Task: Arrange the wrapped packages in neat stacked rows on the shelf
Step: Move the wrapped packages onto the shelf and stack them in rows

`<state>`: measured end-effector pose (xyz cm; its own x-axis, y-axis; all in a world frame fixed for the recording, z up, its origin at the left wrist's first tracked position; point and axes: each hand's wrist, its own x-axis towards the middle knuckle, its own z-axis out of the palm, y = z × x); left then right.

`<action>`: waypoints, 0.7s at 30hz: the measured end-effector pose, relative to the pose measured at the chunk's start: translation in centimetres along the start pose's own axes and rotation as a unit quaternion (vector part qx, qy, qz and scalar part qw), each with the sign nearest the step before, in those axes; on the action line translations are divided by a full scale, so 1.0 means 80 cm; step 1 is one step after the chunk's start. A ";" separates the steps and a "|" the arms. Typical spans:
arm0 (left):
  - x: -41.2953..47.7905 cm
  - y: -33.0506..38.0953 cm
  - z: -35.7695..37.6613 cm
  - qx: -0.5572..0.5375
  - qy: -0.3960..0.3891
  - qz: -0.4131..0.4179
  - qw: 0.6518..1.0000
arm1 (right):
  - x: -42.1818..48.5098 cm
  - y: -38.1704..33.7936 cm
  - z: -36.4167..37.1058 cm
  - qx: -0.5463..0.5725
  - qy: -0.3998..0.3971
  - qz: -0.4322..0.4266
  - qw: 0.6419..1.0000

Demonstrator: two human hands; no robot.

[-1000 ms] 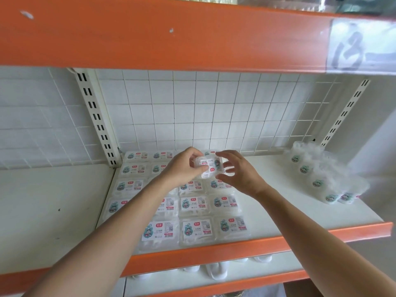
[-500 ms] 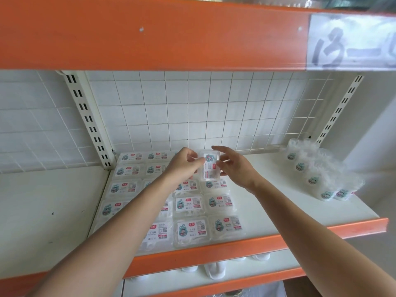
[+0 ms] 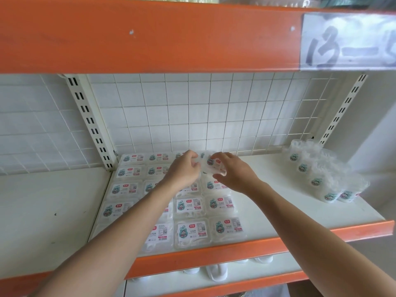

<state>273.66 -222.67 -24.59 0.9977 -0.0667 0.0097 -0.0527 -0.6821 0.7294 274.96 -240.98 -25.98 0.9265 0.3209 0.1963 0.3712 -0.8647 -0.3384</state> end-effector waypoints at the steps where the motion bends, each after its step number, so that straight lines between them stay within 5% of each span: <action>1: 0.000 -0.003 -0.002 0.063 0.007 0.028 0.998 | 0.002 0.004 -0.001 -0.008 -0.019 -0.004 1.000; 8: -0.002 -0.023 0.006 0.262 -0.047 0.056 0.962 | 0.021 0.012 0.002 -0.047 -0.086 -0.035 0.995; 21: -0.004 -0.033 0.012 0.295 -0.068 0.075 0.950 | 0.031 0.018 0.021 -0.053 -0.102 -0.078 0.990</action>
<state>273.46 -221.50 -27.16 0.9646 -0.2616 -0.0339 -0.2485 -0.9444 0.2153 277.90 -240.76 -27.48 0.8555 0.5158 0.0457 0.5125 -0.8308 -0.2172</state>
